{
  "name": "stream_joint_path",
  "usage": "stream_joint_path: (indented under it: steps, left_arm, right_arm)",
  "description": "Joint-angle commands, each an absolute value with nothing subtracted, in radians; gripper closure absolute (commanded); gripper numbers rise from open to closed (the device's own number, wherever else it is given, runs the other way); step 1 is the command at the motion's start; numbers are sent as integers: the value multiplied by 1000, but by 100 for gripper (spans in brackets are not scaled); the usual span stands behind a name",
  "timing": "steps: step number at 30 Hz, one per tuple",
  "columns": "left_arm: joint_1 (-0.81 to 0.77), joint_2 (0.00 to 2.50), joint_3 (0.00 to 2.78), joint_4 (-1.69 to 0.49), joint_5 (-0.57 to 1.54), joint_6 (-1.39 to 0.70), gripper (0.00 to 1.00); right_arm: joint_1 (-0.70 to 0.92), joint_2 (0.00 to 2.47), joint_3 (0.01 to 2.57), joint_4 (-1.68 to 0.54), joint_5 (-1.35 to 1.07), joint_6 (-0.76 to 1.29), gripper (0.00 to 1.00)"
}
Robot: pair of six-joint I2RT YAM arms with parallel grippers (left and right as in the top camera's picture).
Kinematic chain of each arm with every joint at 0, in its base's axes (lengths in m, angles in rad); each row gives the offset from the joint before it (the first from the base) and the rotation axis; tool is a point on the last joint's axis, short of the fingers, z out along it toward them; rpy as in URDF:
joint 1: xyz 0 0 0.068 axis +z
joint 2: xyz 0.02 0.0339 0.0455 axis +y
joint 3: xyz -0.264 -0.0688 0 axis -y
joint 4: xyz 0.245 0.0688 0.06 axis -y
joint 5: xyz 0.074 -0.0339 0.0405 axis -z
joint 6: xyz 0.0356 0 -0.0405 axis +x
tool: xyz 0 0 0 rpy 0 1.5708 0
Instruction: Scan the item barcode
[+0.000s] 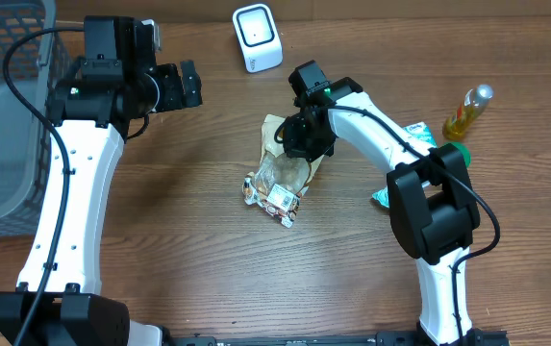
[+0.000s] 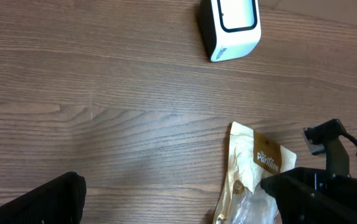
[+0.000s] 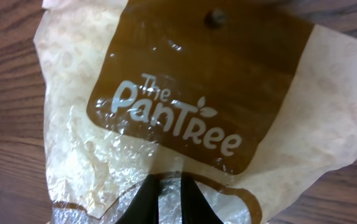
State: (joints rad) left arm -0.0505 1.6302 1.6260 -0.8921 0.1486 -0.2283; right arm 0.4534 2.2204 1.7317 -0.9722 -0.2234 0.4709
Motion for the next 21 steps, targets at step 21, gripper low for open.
stream_joint_path:
  steps: [21]
  left_arm:
    - [-53, 1631, 1639, -890, 146, -205, 0]
  right_arm:
    - [414, 2242, 1741, -1019, -132, 437, 86]
